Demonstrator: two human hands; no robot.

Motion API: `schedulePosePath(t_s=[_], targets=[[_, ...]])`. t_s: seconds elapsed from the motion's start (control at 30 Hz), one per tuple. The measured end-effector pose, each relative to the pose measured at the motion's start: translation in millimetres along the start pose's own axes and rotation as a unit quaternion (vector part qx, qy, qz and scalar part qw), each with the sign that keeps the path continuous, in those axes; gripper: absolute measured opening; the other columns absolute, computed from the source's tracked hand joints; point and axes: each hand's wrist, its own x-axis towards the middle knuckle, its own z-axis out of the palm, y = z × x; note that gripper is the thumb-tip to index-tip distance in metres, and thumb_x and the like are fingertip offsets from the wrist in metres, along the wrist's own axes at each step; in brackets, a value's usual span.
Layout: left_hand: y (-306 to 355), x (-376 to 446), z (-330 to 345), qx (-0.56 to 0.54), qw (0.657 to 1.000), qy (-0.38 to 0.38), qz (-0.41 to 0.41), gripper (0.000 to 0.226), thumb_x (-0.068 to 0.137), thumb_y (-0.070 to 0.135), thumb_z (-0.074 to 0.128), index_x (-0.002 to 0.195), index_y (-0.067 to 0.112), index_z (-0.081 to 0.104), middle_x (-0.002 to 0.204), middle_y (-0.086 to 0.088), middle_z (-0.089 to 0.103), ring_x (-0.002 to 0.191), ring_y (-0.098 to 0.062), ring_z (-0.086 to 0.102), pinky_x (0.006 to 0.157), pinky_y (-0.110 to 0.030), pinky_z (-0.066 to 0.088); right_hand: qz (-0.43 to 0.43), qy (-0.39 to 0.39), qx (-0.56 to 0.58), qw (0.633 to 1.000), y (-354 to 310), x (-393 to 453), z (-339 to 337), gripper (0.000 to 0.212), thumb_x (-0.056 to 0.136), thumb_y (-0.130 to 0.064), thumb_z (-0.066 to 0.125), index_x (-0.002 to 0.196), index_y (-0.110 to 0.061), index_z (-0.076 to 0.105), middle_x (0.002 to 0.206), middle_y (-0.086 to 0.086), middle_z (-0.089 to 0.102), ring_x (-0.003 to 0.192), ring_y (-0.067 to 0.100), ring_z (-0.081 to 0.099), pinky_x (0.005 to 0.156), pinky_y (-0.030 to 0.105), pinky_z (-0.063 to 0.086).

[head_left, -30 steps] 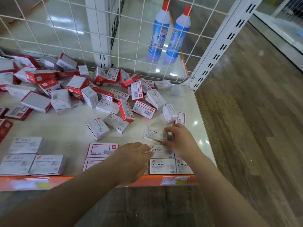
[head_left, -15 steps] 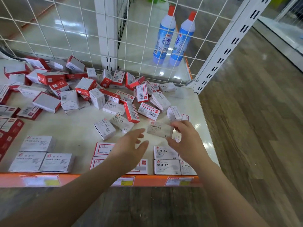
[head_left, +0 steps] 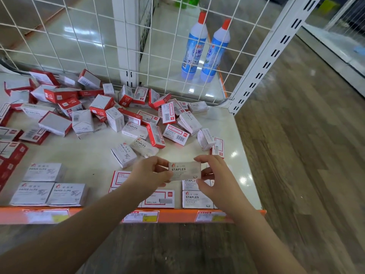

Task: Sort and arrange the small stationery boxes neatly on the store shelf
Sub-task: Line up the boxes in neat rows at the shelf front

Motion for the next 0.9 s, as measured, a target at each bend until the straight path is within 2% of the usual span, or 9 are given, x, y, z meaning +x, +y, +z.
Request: schedulePosePath(t_s=[0.13, 0.27, 0.33, 0.6, 0.67, 0.73, 0.83, 0.9], targets=[[-2.6, 0.6, 1.9, 0.018, 1.0, -0.016, -0.006, 0.012, 0.086, 0.011, 0.063, 0.086, 0.018, 0.052, 0.09, -0.001, 0.064, 0.085, -0.018, 0.067, 0.076, -0.025, 0.057, 0.012, 0.012, 0.028, 0.999, 0.7, 0.0, -2.2, 0.042, 0.086, -0.01, 0.063, 0.109, -0.037, 0.043, 0.12, -0.011, 0.049, 0.087, 0.0, 0.053, 0.07, 0.003, 0.045], [-5.4, 2.2, 3.1, 0.016, 1.0, -0.013, -0.01, 0.014, 0.087, 0.011, 0.062, 0.085, 0.02, 0.051, 0.083, 0.002, 0.062, 0.081, -0.016, 0.066, 0.07, -0.021, 0.056, 0.017, 0.002, 0.019, 1.0, -2.4, -0.7, -6.0, 0.04, 0.086, -0.01, 0.062, 0.119, -0.028, 0.049, 0.117, -0.009, 0.054, 0.091, 0.004, 0.053, 0.083, 0.016, 0.049], [-5.7, 2.0, 3.4, 0.015, 1.0, -0.012, -0.013, 0.014, 0.088, 0.011, 0.061, 0.085, 0.021, 0.051, 0.08, 0.004, 0.062, 0.077, -0.014, 0.066, 0.065, -0.017, 0.055, 0.013, 0.001, 0.015, 1.0, -3.2, -2.1, -7.3, 0.041, 0.086, -0.01, 0.062, 0.121, -0.027, 0.049, 0.116, -0.009, 0.054, 0.091, 0.004, 0.054, 0.085, 0.018, 0.049], [-4.2, 5.0, 6.8, 0.007, 1.0, -0.017, -0.017, 0.015, 0.087, 0.011, 0.062, 0.098, 0.018, 0.053, 0.083, 0.004, 0.061, 0.08, -0.017, 0.066, 0.069, -0.021, 0.056, 0.022, 0.009, 0.017, 1.0, 3.7, -3.4, -9.2, 0.04, 0.085, -0.012, 0.064, 0.119, -0.028, 0.05, 0.105, -0.017, 0.052, 0.085, -0.002, 0.055, 0.069, 0.006, 0.046], [-4.8, 5.7, 7.4, 0.01, 1.0, -0.017, -0.019, 0.015, 0.088, 0.012, 0.061, 0.098, 0.018, 0.053, 0.083, 0.005, 0.061, 0.081, -0.017, 0.066, 0.072, -0.023, 0.056, 0.02, 0.011, 0.021, 0.999, 4.9, -3.9, -11.1, 0.04, 0.085, -0.011, 0.064, 0.119, -0.027, 0.051, 0.104, -0.016, 0.052, 0.086, -0.001, 0.055, 0.069, 0.005, 0.046], [-6.0, 5.7, 7.8, 0.025, 1.0, -0.007, -0.011, 0.014, 0.09, 0.013, 0.059, 0.1, 0.019, 0.052, 0.083, 0.007, 0.061, 0.082, -0.016, 0.064, 0.068, -0.021, 0.055, 0.022, 0.019, 0.024, 0.999, 5.6, -3.5, -13.4, 0.041, 0.085, -0.01, 0.064, 0.12, -0.025, 0.052, 0.106, -0.013, 0.054, 0.089, 0.003, 0.056, 0.071, 0.007, 0.046], [-8.2, 5.3, 10.3, 0.082, 0.996, 0.011, 0.026, 0.017, 0.091, 0.015, 0.057, 0.105, 0.022, 0.051, 0.088, 0.006, 0.059, 0.079, -0.012, 0.058, 0.058, -0.017, 0.048, 0.022, 0.047, 0.003, 0.999, 11.4, 1.7, -17.0, 0.041, 0.084, -0.009, 0.065, 0.121, -0.023, 0.053, 0.109, -0.009, 0.057, 0.085, 0.002, 0.057, 0.067, 0.004, 0.046], [-10.1, 4.2, 12.2, 0.116, 0.992, 0.007, 0.049, 0.02, 0.09, 0.018, 0.058, 0.108, 0.025, 0.051, 0.093, 0.008, 0.058, 0.083, -0.009, 0.056, 0.059, -0.016, 0.046, 0.019, 0.065, -0.013, 0.998, 16.7, 8.3, -19.7, 0.04, 0.084, -0.007, 0.064, 0.12, -0.021, 0.054, 0.11, -0.006, 0.057, 0.082, 0.001, 0.057, 0.067, 0.006, 0.047]])
